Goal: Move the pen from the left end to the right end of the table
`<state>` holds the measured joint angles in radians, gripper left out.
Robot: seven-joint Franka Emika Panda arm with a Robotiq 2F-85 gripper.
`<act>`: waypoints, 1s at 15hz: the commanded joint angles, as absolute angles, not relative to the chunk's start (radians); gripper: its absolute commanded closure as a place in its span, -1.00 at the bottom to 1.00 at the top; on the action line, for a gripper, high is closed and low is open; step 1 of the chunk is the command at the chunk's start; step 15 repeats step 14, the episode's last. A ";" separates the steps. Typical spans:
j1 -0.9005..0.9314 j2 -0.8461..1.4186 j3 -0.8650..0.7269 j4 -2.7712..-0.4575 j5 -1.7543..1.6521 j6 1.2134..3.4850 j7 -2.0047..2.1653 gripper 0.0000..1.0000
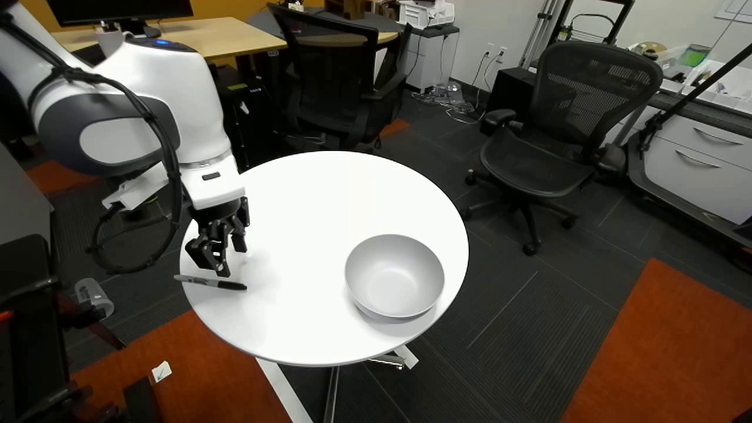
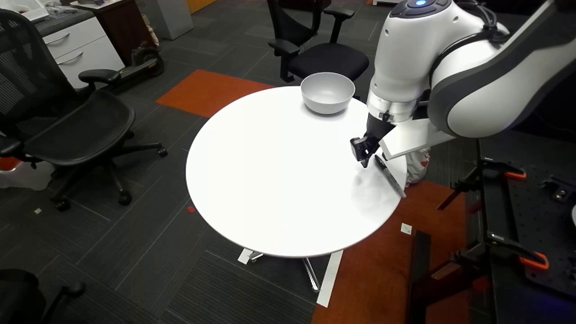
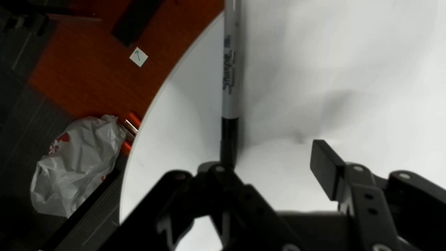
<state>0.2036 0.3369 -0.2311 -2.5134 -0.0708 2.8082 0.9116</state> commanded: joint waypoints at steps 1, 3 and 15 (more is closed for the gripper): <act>0.176 0.298 -0.200 -2.552 -0.033 2.837 0.896 -0.86; 0.174 0.301 -0.193 -2.550 -0.025 2.837 0.894 -1.00; 0.176 0.334 -0.191 -2.522 -0.026 2.809 0.900 -1.00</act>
